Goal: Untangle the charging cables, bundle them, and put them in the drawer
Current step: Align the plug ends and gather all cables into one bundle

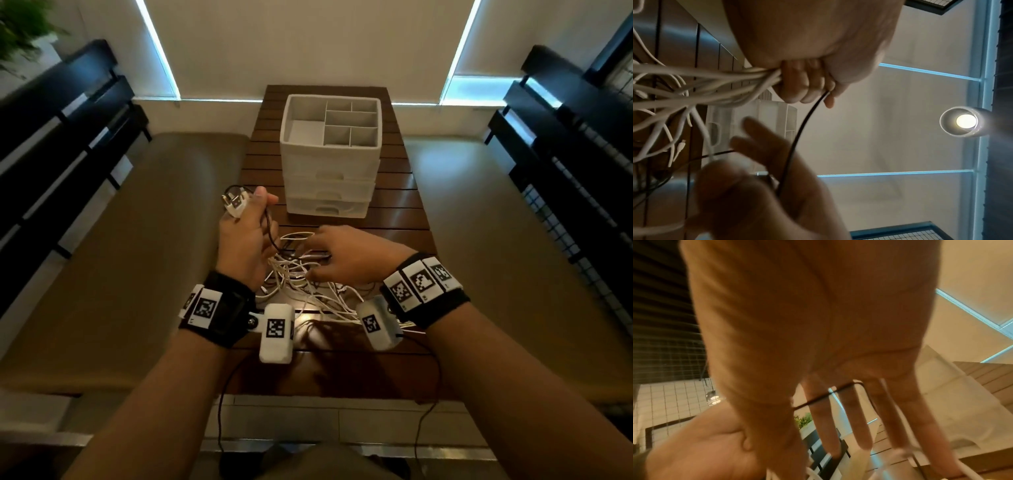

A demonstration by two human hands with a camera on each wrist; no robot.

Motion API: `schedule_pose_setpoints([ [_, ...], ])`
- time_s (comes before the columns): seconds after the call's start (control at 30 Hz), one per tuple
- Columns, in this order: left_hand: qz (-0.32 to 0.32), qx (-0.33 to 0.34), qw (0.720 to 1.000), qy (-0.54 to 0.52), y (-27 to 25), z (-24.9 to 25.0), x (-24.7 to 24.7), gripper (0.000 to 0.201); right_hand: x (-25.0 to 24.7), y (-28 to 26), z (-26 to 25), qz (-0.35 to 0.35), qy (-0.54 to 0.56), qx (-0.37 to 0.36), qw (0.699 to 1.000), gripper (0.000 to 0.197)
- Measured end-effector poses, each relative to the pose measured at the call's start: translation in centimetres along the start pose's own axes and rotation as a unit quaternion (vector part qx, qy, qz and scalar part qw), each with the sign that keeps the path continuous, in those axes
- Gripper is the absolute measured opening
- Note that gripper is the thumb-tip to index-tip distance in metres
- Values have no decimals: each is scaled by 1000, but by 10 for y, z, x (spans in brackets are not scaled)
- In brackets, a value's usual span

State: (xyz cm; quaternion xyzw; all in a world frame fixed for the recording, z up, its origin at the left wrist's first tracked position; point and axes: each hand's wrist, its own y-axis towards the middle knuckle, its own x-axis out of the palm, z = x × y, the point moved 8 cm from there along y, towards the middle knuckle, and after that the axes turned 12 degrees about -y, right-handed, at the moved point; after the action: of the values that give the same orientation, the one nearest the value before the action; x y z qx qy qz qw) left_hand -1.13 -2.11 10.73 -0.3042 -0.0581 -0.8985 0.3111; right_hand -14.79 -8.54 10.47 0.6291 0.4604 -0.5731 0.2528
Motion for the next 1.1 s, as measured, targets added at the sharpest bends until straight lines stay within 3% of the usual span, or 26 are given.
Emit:
schedule_pose_setpoints([
  [0.07, -12, 4, 999, -29, 0, 8, -1, 24, 7, -3, 8, -18, 5, 22, 1000, 33],
  [0.27, -16, 18, 997, -74, 4, 29, -11, 28, 44, -18, 55, -89, -24, 107, 990, 44],
  [0.3, -14, 17, 997, -73, 4, 28, -11, 29, 46, -21, 60, -101, -34, 117, 987, 52],
  [0.37, -13, 9, 998, -63, 2, 22, -9, 29, 41, -26, 62, -112, -34, 130, 985, 96],
  [0.43, -16, -1, 999, -49, -1, 13, -5, 28, 20, -27, 53, -61, -41, 129, 989, 128],
  [0.47, -19, -5, 999, -40, -2, 8, -2, 28, 6, -27, 45, -13, -49, 124, 991, 131],
  [0.57, -36, -15, 999, -12, -7, -4, 8, 28, -28, -19, 17, 132, -44, 78, 987, 98],
  [0.67, -72, -15, 997, 8, -12, -10, 19, 28, -34, -10, -8, 184, 63, 7, 981, 46],
  [0.73, -82, -6, 997, 7, -13, -10, 23, 28, -29, -8, -9, 202, 74, 5, 977, 15],
  [0.93, -33, 3, 999, -18, -8, 9, 9, 32, -6, -17, 15, 200, 73, 33, 976, 23],
  [1.1, -8, 8, 1000, -6, -12, -1, 9, 33, 3, -18, 25, 121, 46, 55, 990, 13],
])
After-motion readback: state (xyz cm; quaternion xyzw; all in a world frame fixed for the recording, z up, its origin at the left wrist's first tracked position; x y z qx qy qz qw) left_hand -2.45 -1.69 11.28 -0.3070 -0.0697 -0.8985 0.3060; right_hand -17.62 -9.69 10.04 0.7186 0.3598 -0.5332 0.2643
